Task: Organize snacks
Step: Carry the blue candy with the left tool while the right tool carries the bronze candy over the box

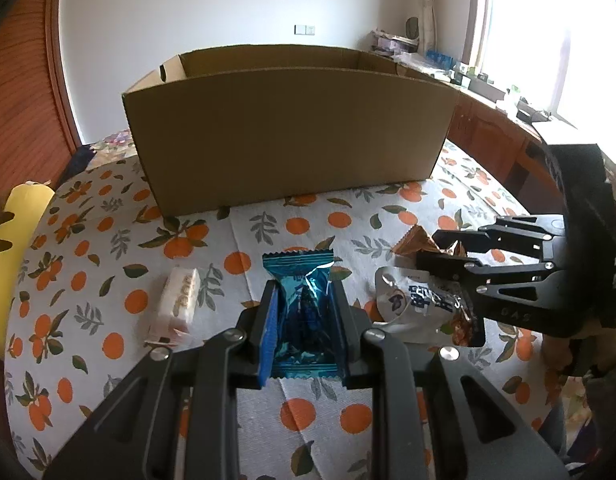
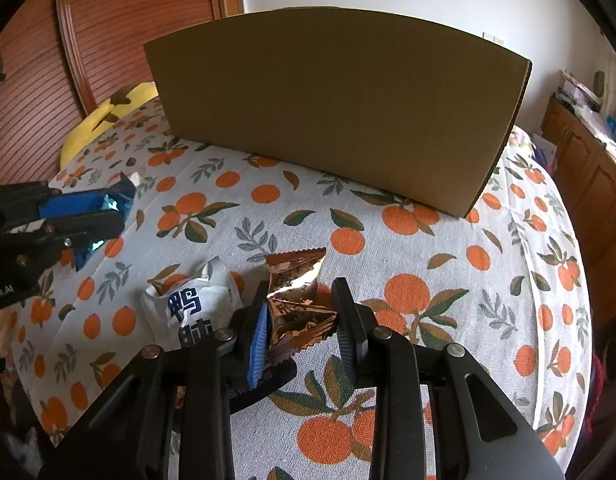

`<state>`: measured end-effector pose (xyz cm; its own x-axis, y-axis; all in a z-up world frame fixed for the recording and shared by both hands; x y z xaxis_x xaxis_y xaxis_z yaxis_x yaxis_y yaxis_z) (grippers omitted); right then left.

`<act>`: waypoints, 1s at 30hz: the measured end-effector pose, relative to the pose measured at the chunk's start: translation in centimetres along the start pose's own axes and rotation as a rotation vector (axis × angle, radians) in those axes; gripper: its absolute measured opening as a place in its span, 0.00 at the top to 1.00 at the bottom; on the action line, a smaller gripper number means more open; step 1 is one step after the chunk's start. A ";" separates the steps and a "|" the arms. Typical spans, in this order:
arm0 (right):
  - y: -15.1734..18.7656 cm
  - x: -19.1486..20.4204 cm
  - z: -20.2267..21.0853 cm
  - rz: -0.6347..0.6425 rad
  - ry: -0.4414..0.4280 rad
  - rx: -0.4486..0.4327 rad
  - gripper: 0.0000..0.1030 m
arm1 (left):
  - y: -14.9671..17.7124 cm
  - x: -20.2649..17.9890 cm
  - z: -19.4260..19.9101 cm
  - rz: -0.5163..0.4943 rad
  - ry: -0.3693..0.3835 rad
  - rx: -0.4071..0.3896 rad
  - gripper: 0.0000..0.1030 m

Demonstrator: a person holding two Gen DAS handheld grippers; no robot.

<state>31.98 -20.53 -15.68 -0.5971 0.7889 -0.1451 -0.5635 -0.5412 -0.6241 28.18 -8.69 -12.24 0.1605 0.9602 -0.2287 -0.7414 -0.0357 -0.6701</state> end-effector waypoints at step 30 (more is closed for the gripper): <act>-2.4 -0.5 4.2 0.016 0.009 -0.113 0.74 | -4.4 -0.3 3.9 -0.028 0.033 -0.103 0.79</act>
<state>31.21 -20.85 -10.91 -0.6005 0.7830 -0.1621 -0.4857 -0.5182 -0.7040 28.85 -7.70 -6.47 0.2028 0.9517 -0.2305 -0.6658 -0.0386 -0.7451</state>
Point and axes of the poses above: each gripper's, at about its wrist camera, not at the fingertips, and z roughly against the way its jaws point, x to its left, y to its underside, the point moved 4 cm from there along -z, roughly the way its jaws point, and after that the axes turned 14 degrees about z, right-handed, at the moved point
